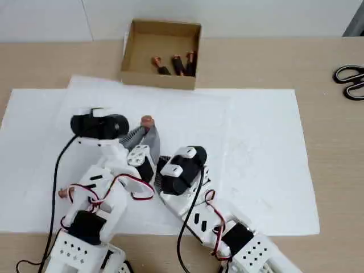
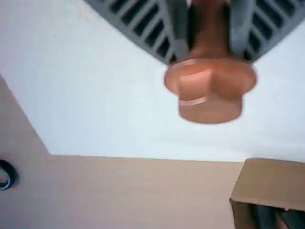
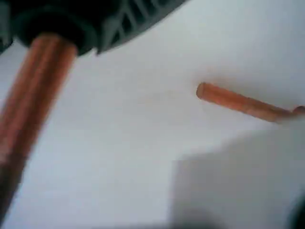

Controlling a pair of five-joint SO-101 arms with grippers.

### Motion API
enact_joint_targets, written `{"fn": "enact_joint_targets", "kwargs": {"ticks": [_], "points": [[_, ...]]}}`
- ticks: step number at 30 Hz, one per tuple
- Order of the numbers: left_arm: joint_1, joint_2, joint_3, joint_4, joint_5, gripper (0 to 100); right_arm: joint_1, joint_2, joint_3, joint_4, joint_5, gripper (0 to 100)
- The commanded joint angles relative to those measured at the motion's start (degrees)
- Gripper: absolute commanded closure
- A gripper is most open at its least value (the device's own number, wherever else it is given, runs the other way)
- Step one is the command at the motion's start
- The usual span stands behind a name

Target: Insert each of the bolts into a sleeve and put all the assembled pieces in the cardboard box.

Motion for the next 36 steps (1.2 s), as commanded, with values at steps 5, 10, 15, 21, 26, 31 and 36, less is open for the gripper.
{"fn": "enact_joint_targets", "kwargs": {"ticks": [5, 10, 15, 21, 26, 31, 36], "points": [[0.18, -0.97, 0.22, 0.18, 0.26, 99, 0.22, -1.71, -1.58, 0.13, -0.35, 99.5], [-0.09, -0.97, 0.22, 0.18, 0.26, 99, 0.31, -1.89, -1.58, 0.13, -0.35, 99.5], [-0.18, -0.97, 0.22, 0.26, 0.18, 99, 1.1, -1.89, -1.58, 0.13, -0.35, 99.5], [-0.18, -0.97, 0.22, 2.2, 0.18, 99, 2.77, -1.89, -1.58, 0.13, -0.35, 99.5], [-0.18, -0.97, 0.22, 3.08, 0.18, 99, 3.03, -1.89, -1.58, 0.13, -0.35, 99.5], [-0.09, -0.97, 0.13, 4.48, 0.18, 99, 3.03, -1.89, -1.67, 0.13, -0.35, 99.5], [0.18, -0.97, 0.04, 7.65, 0.18, 99, 3.03, -1.89, -1.67, 0.13, -0.35, 99.5]]}}
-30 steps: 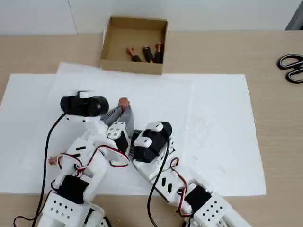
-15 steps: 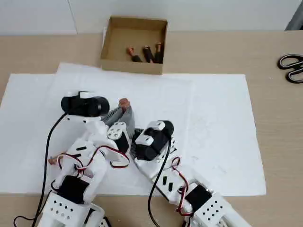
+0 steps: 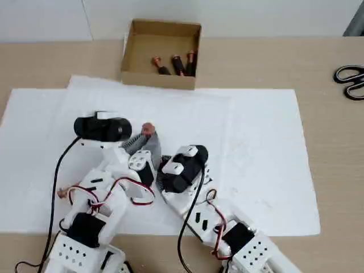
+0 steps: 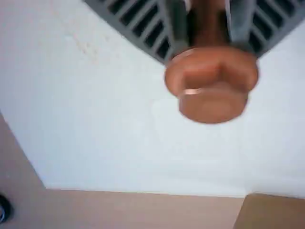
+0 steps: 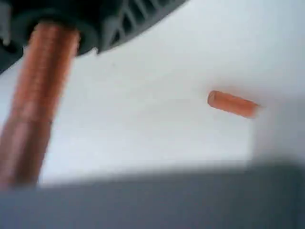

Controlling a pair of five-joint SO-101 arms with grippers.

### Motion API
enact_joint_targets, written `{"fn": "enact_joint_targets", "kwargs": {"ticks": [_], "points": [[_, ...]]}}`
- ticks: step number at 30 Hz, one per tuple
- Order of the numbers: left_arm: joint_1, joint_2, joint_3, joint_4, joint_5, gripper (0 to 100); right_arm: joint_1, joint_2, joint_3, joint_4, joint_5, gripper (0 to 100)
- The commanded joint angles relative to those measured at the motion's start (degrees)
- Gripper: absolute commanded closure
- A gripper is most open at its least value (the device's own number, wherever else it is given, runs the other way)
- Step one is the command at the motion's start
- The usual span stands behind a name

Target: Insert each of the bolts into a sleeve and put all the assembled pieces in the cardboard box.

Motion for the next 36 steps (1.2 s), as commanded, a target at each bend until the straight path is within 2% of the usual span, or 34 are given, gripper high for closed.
{"fn": "enact_joint_targets", "kwargs": {"ticks": [1, 17, 21, 36], "points": [[-0.18, -0.09, -0.22, 1.93, 0.09, 99, 1.45, -1.89, -1.76, -0.13, -0.35, 99.5], [0.0, -0.09, -1.19, 3.96, 0.09, 99, 1.45, -1.89, -1.76, -0.13, -0.35, 99.5], [1.49, -0.09, -1.27, 7.12, 0.09, 99, 1.45, -1.89, -1.76, -0.13, -0.35, 99.5], [1.85, -0.09, -1.19, 10.64, 0.0, 99, 1.45, -1.89, -1.76, -0.13, -0.35, 99.5]]}}
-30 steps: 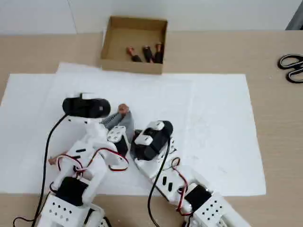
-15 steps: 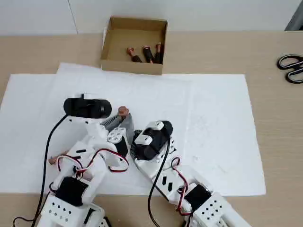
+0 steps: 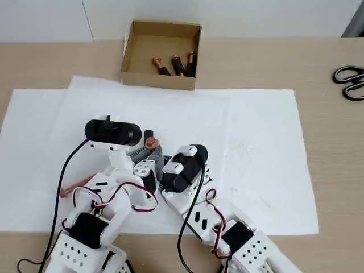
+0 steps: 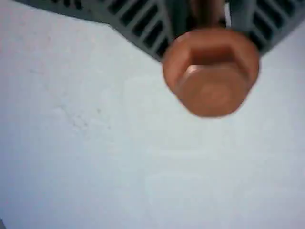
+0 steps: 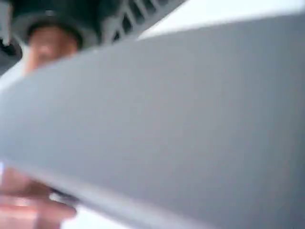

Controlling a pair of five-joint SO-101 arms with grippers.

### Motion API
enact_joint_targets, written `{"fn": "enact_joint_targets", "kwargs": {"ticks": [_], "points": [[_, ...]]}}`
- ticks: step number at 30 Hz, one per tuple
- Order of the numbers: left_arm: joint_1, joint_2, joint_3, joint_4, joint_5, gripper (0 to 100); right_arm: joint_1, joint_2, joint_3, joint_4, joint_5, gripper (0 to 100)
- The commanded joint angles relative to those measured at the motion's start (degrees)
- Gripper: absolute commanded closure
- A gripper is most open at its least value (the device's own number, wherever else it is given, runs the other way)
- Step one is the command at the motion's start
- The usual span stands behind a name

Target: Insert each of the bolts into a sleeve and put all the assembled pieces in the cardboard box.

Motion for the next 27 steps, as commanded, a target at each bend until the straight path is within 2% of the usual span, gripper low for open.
{"fn": "enact_joint_targets", "kwargs": {"ticks": [1, 15, 17, 20, 22, 27], "points": [[-0.26, -0.09, -0.66, 2.64, 0.0, 99, 1.36, -1.98, -1.85, -0.22, -0.18, 99.5], [0.62, 0.0, -0.48, 2.99, -3.87, 99, 1.36, -1.98, -1.85, -0.22, -0.18, 99.5], [0.18, 0.0, -0.66, 2.99, -4.04, 96, 1.36, -1.98, -1.85, -0.22, -0.18, 99.5], [0.18, -0.09, -0.84, 4.22, -3.78, 84, 1.36, -1.98, -1.85, -0.22, -0.18, 99.5], [0.18, -0.09, -1.71, 5.71, -3.69, 80, 1.36, -1.98, -1.76, -0.22, -0.18, 99.5], [-0.79, -0.09, -5.93, 9.05, -3.69, 80, 1.45, -1.98, -1.76, -0.22, -0.18, 99.5]]}}
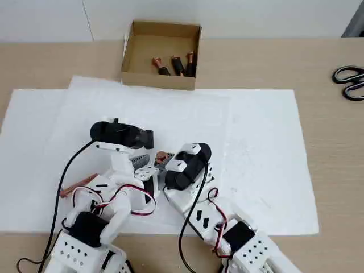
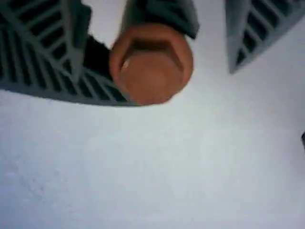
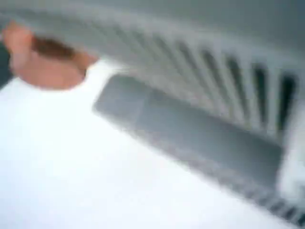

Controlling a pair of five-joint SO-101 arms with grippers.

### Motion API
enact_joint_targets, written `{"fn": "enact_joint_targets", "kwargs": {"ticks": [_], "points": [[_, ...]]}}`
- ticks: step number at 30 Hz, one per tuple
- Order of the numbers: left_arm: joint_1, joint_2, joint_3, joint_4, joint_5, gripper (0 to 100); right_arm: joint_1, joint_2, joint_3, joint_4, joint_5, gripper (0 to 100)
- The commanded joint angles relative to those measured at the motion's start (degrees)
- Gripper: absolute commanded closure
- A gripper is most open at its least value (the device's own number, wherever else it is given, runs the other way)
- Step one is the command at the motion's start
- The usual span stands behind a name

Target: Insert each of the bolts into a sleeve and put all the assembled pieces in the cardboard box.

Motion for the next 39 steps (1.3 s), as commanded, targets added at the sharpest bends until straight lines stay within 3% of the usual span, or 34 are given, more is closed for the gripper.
{"fn": "enact_joint_targets", "kwargs": {"ticks": [1, 8, 13, 19, 22, 26, 30, 35, 39], "points": [[-2.02, -0.53, -5.14, 1.76, -0.44, 79, 0.57, -1.8, -1.67, -0.22, -0.26, 99.5], [-6.86, -0.53, -14.73, 10.46, -0.7, 79, 0.66, -1.71, -1.32, -0.22, -0.18, 99.5], [-12.66, -0.53, -19.74, 19.52, -1.41, 79, 5.32, -1.36, -1.23, -0.13, -0.18, 99.5], [-18.29, -0.53, -20.79, 23.21, -12.75, 79, 7.08, -1.27, -0.88, 10.68, 0.0, 99.5], [-18.64, -0.53, -20.88, 25.05, -16.0, 79, 11.56, -1.89, -1.23, 16.75, 0.09, 99.5], [-18.64, -0.53, -20.53, 26.37, -19.34, 80, 20.09, -1.36, -9.23, 21.14, 0.26, 99.5], [-18.64, -0.53, -20.62, 26.46, -19.52, 80, 21.93, -1.1, -21.71, 25.8, 2.2, 99.5], [-18.64, -0.53, -20.53, 26.37, -19.34, 79, 22.2, 9.19, -34.81, 25.01, 2.2, 99.5], [-18.64, -0.53, -20.44, 26.11, -19.52, 79, 23.08, 24.31, -42.02, 16.75, 1.76, 99.5]]}}
